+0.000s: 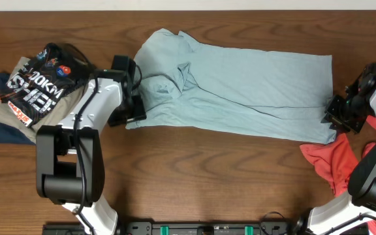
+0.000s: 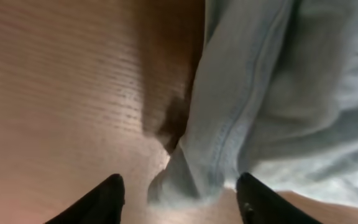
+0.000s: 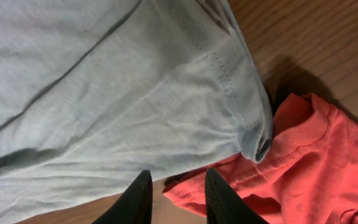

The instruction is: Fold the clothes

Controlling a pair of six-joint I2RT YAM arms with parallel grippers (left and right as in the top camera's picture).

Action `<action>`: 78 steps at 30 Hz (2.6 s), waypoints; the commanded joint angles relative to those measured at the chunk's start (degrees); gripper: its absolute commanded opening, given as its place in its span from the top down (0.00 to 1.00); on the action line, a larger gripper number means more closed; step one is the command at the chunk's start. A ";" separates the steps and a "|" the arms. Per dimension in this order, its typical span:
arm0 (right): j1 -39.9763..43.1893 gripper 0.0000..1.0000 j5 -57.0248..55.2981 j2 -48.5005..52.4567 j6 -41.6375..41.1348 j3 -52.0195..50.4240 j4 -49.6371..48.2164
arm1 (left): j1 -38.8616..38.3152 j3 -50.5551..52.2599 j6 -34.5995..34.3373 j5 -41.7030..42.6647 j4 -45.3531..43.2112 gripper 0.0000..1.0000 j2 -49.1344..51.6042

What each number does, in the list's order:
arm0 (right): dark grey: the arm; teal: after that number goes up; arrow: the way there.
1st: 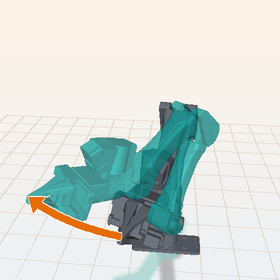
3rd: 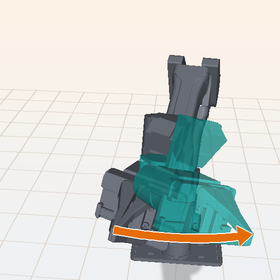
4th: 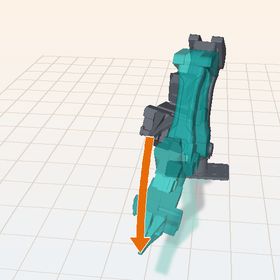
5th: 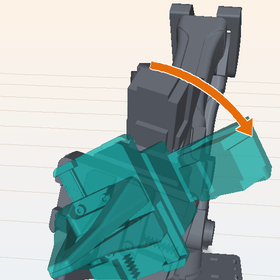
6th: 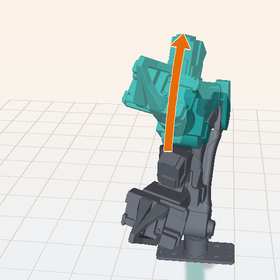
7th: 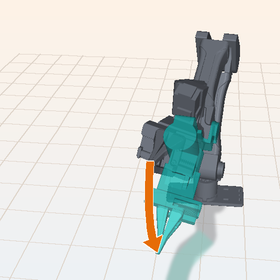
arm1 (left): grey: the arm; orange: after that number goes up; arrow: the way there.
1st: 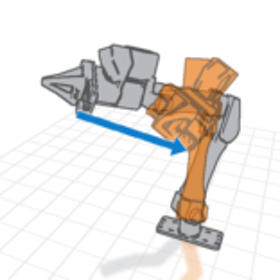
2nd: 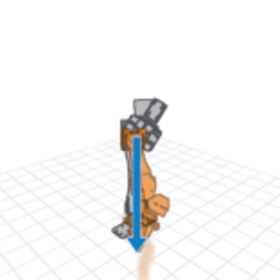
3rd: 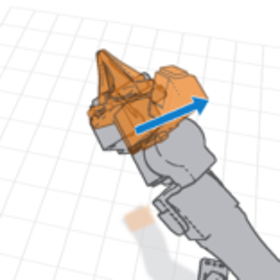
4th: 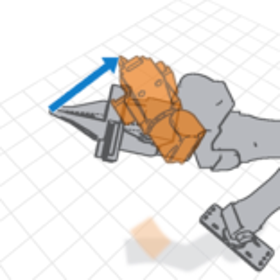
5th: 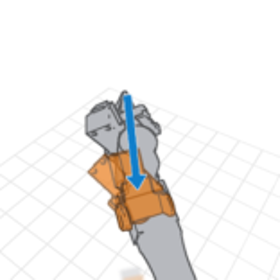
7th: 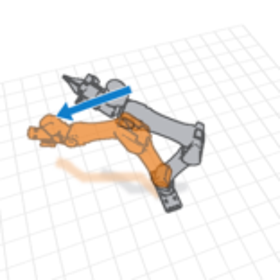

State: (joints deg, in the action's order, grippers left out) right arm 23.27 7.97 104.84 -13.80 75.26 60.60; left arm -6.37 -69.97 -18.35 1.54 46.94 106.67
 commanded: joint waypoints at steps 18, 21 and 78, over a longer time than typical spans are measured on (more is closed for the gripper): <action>0.72 0.73 -6.47 -1.03 1.88 0.70 0.76 | 3.30 5.46 -4.28 -15.65 11.15 0.92 0.76; 0.72 0.73 -6.47 -1.01 1.95 0.70 1.20 | 3.43 5.46 -4.72 -15.65 14.01 0.90 0.76; -4.07 0.79 3.02 1.27 -0.79 -12.11 -23.19 | 3.41 -1.44 -5.11 0.66 8.63 0.38 -8.20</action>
State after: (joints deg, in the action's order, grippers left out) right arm 19.99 10.70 105.58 -13.37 63.59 37.98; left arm -3.09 -71.92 -22.94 1.78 55.46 98.15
